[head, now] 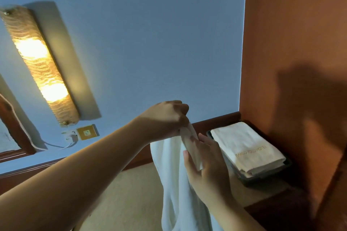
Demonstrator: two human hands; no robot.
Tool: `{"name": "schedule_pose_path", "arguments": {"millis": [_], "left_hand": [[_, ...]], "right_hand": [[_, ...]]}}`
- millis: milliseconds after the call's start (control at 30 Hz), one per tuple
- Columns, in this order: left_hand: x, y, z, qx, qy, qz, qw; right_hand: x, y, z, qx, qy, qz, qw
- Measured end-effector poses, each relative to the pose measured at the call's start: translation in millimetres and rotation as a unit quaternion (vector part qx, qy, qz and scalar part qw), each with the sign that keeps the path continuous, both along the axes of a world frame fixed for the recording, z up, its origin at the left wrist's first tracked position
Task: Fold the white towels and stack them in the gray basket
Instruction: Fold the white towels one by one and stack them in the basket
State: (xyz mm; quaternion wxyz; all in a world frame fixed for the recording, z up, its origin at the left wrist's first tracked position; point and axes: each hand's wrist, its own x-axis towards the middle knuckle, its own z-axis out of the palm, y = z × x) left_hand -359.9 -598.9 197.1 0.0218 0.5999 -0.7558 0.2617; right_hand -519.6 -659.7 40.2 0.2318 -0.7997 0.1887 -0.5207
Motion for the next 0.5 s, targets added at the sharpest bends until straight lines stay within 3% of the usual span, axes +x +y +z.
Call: {"name": "schedule_pose_path", "arguments": {"millis": [233, 333, 433, 500], "left_hand": [[15, 33, -9, 0.050, -0.005, 0.021, 0.999], [21, 50, -17, 0.082, -0.046, 0.023, 0.995], [28, 68, -23, 0.105, -0.065, 0.044, 0.991], [29, 78, -29, 0.116, -0.067, 0.052, 0.990]], "right_hand": [[23, -3, -4, 0.022, 0.000, 0.055, 0.998], [26, -7, -5, 0.090, 0.055, 0.115, 0.988], [26, -14, -6, 0.199, 0.085, 0.217, 0.952], [27, -20, -5, 0.221, 0.108, 0.244, 0.938]]}}
